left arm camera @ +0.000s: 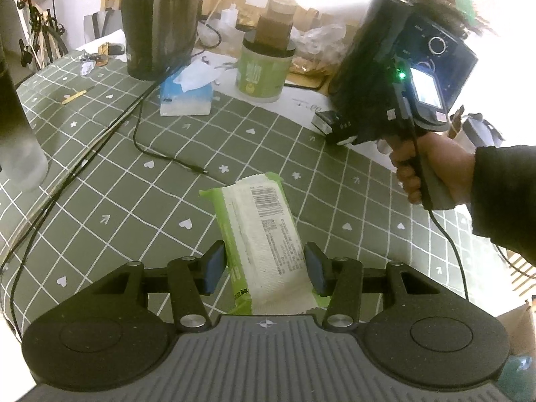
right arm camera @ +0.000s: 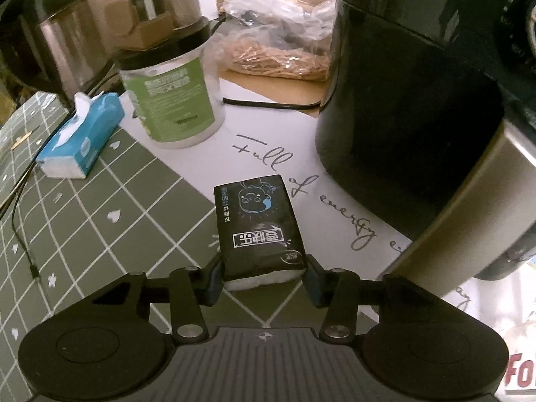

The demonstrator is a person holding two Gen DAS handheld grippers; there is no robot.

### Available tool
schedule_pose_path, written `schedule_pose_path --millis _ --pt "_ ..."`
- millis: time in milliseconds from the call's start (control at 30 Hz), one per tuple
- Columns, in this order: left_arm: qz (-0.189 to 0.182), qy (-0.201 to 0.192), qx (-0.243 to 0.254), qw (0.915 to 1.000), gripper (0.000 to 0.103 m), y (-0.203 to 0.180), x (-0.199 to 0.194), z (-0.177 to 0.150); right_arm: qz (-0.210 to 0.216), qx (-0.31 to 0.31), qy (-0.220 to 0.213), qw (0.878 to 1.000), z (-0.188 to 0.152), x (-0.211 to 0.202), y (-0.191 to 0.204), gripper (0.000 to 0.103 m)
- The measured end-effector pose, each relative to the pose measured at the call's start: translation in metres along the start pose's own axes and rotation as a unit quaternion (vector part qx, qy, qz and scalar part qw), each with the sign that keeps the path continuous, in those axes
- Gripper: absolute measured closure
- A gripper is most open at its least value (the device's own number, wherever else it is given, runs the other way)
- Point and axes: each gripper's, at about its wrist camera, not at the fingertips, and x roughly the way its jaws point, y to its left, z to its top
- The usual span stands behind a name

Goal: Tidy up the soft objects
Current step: 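Carry the green-white packet and black tissue pack into the box with both tools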

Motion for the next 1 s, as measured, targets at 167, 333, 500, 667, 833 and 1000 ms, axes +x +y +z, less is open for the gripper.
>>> schedule_pose_path --millis 167,333,500,667,833,1000 --pt "0.000 -0.008 0.001 1.0000 0.053 -0.001 -0.010 0.001 0.005 -0.023 0.002 1.000 -0.006 -0.014 -0.003 0.053" --pt "0.001 -0.018 0.000 0.9998 0.053 -0.002 -0.020 0.005 0.014 -0.042 -0.002 0.999 -0.012 -0.033 -0.005 0.053" --pt "-0.001 -0.027 0.002 0.9996 0.053 -0.005 -0.032 0.006 0.023 -0.045 -0.013 0.999 -0.016 -0.055 -0.007 0.054" --pt "-0.003 -0.036 0.004 0.9993 0.053 -0.010 -0.046 0.004 0.031 -0.044 -0.022 0.998 -0.023 -0.075 -0.011 0.054" --pt "-0.004 -0.044 0.002 0.9990 0.053 -0.015 -0.059 0.003 0.037 -0.047 -0.031 0.998 -0.033 -0.095 -0.014 0.054" --pt "-0.004 -0.052 0.003 0.9986 0.053 -0.019 -0.075 0.000 0.043 -0.048 -0.039 0.997 -0.041 -0.115 -0.018 0.054"
